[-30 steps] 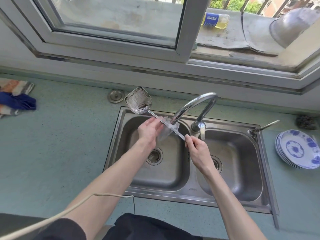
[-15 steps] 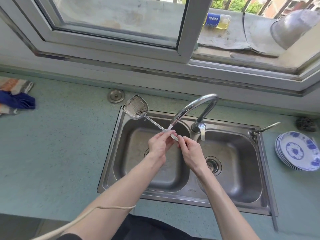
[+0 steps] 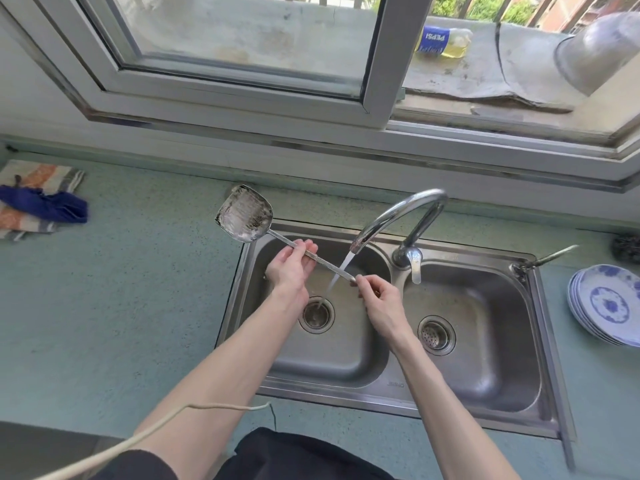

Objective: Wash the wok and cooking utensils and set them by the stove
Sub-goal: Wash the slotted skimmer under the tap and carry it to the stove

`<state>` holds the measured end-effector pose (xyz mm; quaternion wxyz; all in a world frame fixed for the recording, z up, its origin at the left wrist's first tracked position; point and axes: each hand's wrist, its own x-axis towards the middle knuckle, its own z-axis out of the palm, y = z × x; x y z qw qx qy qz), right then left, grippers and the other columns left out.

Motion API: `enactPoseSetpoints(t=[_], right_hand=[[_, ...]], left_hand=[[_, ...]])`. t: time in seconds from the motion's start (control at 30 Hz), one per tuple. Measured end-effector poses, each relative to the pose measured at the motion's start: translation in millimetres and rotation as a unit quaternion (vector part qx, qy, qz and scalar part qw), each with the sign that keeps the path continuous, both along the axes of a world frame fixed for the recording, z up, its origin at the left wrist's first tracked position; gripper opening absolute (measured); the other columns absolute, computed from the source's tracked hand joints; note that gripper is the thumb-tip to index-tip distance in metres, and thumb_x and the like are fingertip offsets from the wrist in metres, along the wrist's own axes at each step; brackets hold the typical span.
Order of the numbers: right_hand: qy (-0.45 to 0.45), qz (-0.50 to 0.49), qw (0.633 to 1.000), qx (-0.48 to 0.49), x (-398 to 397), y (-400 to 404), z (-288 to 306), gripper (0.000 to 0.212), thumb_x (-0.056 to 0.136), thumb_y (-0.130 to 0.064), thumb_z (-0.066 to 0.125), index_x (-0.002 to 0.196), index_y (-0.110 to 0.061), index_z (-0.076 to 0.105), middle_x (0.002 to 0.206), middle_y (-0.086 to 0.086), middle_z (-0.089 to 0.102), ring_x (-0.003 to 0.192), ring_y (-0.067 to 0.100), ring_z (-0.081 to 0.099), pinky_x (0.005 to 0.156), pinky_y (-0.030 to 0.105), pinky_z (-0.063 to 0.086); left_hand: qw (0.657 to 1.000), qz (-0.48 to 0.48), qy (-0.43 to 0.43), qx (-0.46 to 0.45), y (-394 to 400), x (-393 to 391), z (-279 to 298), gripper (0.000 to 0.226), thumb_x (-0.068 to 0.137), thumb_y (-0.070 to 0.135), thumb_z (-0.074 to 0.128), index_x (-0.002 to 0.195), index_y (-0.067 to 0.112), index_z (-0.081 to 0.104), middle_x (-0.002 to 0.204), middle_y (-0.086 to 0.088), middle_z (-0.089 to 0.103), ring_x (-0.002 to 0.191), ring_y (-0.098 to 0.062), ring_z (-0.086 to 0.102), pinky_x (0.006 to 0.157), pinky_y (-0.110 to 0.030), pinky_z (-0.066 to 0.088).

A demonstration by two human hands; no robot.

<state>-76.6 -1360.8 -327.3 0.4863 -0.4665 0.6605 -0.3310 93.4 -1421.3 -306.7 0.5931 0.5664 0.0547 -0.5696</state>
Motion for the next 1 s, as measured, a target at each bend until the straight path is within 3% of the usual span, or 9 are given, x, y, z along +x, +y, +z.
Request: enactPoseSetpoints(t=[0.1, 0.2, 0.3, 0.43, 0.53, 0.63, 0.8, 0.93, 1.0], right_hand=[[0.108, 0.050, 0.993, -0.027, 9.2, -16.0, 0.5, 0.034, 0.105, -0.038, 0.052, 0.082, -0.022, 0.070, 0.070, -0.012, 0.061, 0.067, 0.008, 0.054, 0.068, 0.033, 0.043], [0.274, 0.130, 0.952, -0.046, 23.5, -36.0, 10.9, 0.040, 0.107, -0.036, 0.039, 0.078, -0.020, 0.062, 0.088, 0.004, 0.068, 0.087, 0.029, 0.063, 0.077, 0.040, 0.046], [0.366, 0.196, 0.906, -0.081, 41.7, -54.6, 21.3, 0.040, 0.109, -0.036, 0.033, 0.095, -0.017, 0.065, 0.102, 0.013, 0.070, 0.097, 0.040, 0.065, 0.084, 0.045, 0.047], [0.384, 0.241, 0.887, -0.089, 54.7, -61.3, 22.6, 0.049, 0.110, -0.049, 0.027, 0.101, -0.013, 0.061, 0.106, 0.015, 0.068, 0.097, 0.043, 0.068, 0.082, 0.048, 0.054], [0.395, 0.263, 0.875, -0.093, 34.6, -59.2, 20.2, 0.031, 0.109, -0.040, 0.033, 0.112, -0.020, 0.056, 0.104, 0.008, 0.070, 0.097, 0.038, 0.069, 0.080, 0.047, 0.057], [0.282, 0.223, 0.932, -0.045, 6.2, -53.7, 9.4, 0.046, 0.107, -0.054, 0.032, 0.108, -0.026, 0.068, 0.091, -0.003, 0.075, 0.093, 0.024, 0.066, 0.085, 0.041, 0.053], [0.176, 0.156, 0.972, -0.026, -23.5, -44.8, 1.6, 0.049, 0.109, -0.043, 0.043, 0.072, -0.016, 0.059, 0.062, -0.009, 0.055, 0.058, 0.001, 0.049, 0.064, 0.028, 0.037], [0.189, 0.153, 0.970, -0.027, -24.1, -43.2, 6.2, 0.045, 0.110, -0.038, 0.042, 0.068, -0.022, 0.047, 0.065, -0.009, 0.052, 0.063, 0.003, 0.050, 0.067, 0.030, 0.038], [0.234, 0.171, 0.956, -0.054, -9.2, -46.8, 12.3, 0.041, 0.110, -0.039, 0.037, 0.074, -0.021, 0.047, 0.076, 0.000, 0.062, 0.079, 0.022, 0.060, 0.075, 0.038, 0.046]], left_hand=[[1.000, -0.013, -0.023, -0.010, 0.6, 6.5, -2.0, 0.010, 0.093, -0.003, 0.066, 0.091, 0.005, 0.061, 0.100, -0.017, 0.074, 0.095, -0.028, 0.075, 0.088, -0.038, 0.061], [0.998, -0.026, -0.048, -0.020, 0.8, 6.7, -3.2, 0.015, 0.093, -0.005, 0.066, 0.089, 0.007, 0.058, 0.099, -0.017, 0.073, 0.094, -0.027, 0.074, 0.086, -0.037, 0.062], [0.998, -0.013, -0.056, -0.024, 1.7, -0.4, -1.8, 0.017, 0.093, -0.007, 0.063, 0.087, 0.007, 0.056, 0.093, -0.016, 0.072, 0.082, -0.021, 0.074, 0.079, -0.033, 0.063], [0.999, 0.004, -0.049, -0.015, 0.6, -12.5, 1.9, 0.016, 0.093, -0.010, 0.062, 0.087, 0.003, 0.055, 0.088, -0.016, 0.071, 0.073, -0.019, 0.072, 0.061, -0.023, 0.060], [0.998, 0.018, -0.056, 0.002, -6.5, -6.3, 2.0, 0.011, 0.094, -0.006, 0.062, 0.101, 0.000, 0.058, 0.093, -0.017, 0.074, 0.077, -0.020, 0.075, 0.063, -0.025, 0.061], [0.998, 0.012, -0.065, 0.007, -10.4, 3.2, 1.3, 0.009, 0.095, -0.006, 0.062, 0.096, 0.002, 0.058, 0.098, -0.019, 0.075, 0.081, -0.022, 0.076, 0.067, -0.027, 0.062], [0.997, 0.007, -0.071, 0.012, -11.6, 1.4, 5.7, 0.016, 0.095, -0.006, 0.062, 0.087, 0.008, 0.056, 0.100, -0.020, 0.075, 0.087, -0.025, 0.076, 0.076, -0.032, 0.062], [0.997, 0.024, -0.070, 0.016, -13.9, 4.5, 9.7, 0.020, 0.093, -0.008, 0.063, 0.084, 0.008, 0.054, 0.100, -0.022, 0.073, 0.086, -0.024, 0.073, 0.085, -0.035, 0.061], [0.997, 0.024, -0.067, 0.017, -11.7, 3.1, 11.6, 0.022, 0.087, -0.010, 0.068, 0.082, 0.007, 0.057, 0.093, -0.019, 0.074, 0.085, -0.024, 0.074, 0.088, -0.036, 0.060]])
